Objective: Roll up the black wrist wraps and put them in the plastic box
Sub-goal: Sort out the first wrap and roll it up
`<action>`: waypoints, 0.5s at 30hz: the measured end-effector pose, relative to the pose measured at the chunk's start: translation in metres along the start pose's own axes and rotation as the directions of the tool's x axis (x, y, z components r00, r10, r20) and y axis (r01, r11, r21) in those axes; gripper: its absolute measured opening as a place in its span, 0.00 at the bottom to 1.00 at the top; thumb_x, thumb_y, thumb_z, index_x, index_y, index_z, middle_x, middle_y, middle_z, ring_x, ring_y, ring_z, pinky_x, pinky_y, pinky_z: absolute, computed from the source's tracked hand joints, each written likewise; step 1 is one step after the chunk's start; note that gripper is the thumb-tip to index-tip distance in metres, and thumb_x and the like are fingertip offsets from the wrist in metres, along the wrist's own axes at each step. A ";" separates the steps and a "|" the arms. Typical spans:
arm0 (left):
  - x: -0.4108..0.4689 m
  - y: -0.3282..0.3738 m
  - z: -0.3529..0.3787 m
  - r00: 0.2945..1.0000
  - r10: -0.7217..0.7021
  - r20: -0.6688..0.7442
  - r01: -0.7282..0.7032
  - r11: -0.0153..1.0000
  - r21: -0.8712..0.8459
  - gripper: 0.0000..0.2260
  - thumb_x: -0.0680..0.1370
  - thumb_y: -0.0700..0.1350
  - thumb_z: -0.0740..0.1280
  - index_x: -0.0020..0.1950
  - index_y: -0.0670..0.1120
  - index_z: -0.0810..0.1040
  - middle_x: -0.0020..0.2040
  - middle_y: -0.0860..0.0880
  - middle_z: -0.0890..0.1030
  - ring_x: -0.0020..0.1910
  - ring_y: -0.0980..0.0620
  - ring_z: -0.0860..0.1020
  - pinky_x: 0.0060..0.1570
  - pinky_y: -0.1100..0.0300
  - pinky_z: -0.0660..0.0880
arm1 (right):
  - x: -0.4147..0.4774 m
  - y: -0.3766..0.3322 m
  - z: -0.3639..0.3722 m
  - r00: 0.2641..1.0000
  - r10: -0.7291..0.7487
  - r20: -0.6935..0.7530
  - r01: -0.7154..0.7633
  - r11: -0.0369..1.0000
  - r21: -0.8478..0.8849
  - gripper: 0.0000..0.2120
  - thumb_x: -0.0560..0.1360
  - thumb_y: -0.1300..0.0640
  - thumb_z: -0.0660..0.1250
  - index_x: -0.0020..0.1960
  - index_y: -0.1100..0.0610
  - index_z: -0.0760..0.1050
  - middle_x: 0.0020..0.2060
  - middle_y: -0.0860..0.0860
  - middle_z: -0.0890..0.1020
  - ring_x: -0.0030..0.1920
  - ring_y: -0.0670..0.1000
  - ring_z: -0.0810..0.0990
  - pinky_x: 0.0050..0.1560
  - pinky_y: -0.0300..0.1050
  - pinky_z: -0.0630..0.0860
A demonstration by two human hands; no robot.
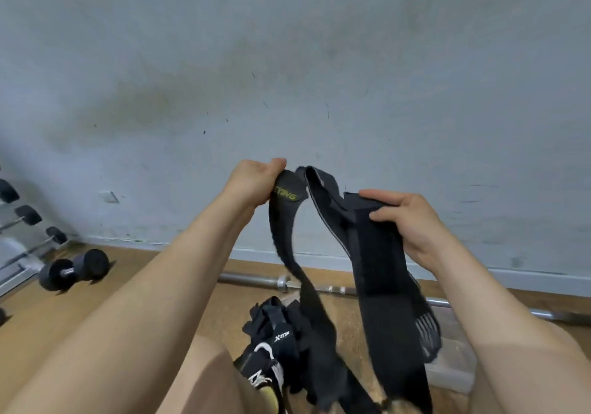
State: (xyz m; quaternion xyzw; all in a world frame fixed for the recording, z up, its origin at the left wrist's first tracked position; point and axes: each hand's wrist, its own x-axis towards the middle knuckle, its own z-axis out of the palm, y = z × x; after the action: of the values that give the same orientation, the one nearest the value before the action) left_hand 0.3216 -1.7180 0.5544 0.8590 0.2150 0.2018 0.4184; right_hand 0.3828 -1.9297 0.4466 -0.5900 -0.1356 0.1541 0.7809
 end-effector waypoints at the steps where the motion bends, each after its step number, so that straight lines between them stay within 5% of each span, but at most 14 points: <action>1: 0.002 0.000 0.000 0.999 -0.039 0.015 0.040 0.998 -0.056 0.19 0.79 0.52 0.66 0.32 0.47 0.65 0.25 0.49 0.64 0.19 0.53 0.59 0.21 0.65 0.54 | 0.002 0.003 0.001 1.000 -0.001 -0.004 0.001 0.997 -0.071 0.20 0.74 0.73 0.64 0.56 0.54 0.83 0.48 0.54 0.86 0.45 0.51 0.85 0.48 0.42 0.81; 6: 0.014 -0.020 0.008 0.961 -0.011 0.276 0.104 0.941 -0.323 0.17 0.81 0.53 0.66 0.34 0.50 0.70 0.24 0.54 0.65 0.26 0.53 0.60 0.29 0.60 0.55 | 0.020 0.028 0.012 0.979 0.138 0.151 -0.107 0.974 -0.200 0.15 0.73 0.56 0.73 0.60 0.54 0.82 0.53 0.54 0.86 0.54 0.53 0.84 0.59 0.48 0.79; 8: 0.019 -0.032 0.014 0.943 0.075 0.323 0.039 0.942 -0.334 0.13 0.81 0.53 0.65 0.40 0.49 0.80 0.31 0.58 0.79 0.32 0.55 0.75 0.38 0.63 0.66 | 0.030 0.037 0.018 0.976 0.168 0.137 -0.146 0.976 -0.159 0.11 0.76 0.53 0.71 0.56 0.55 0.83 0.52 0.55 0.86 0.53 0.53 0.85 0.55 0.47 0.80; 11: 0.030 -0.057 0.026 0.927 0.130 0.351 0.061 0.874 -0.483 0.13 0.83 0.49 0.62 0.53 0.42 0.84 0.53 0.48 0.86 0.56 0.53 0.83 0.60 0.55 0.76 | 0.049 0.046 0.019 0.991 0.123 0.045 -0.122 0.992 -0.028 0.12 0.78 0.63 0.67 0.59 0.57 0.82 0.53 0.56 0.86 0.55 0.54 0.84 0.53 0.44 0.80; 15: 0.042 -0.099 0.049 0.942 0.021 0.334 0.183 0.803 -0.568 0.13 0.83 0.44 0.62 0.58 0.38 0.81 0.54 0.41 0.85 0.54 0.44 0.83 0.55 0.52 0.80 | 0.071 0.043 0.020 0.988 0.034 0.149 -0.046 0.996 0.079 0.31 0.75 0.77 0.61 0.71 0.51 0.72 0.59 0.51 0.83 0.58 0.52 0.82 0.54 0.42 0.80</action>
State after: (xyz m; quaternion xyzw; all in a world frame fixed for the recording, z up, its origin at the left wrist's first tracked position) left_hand 0.3625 -1.6709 0.4543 0.6969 0.1070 0.0966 0.7026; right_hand 0.4370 -1.8726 0.4126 -0.5471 -0.1747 0.2183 0.7890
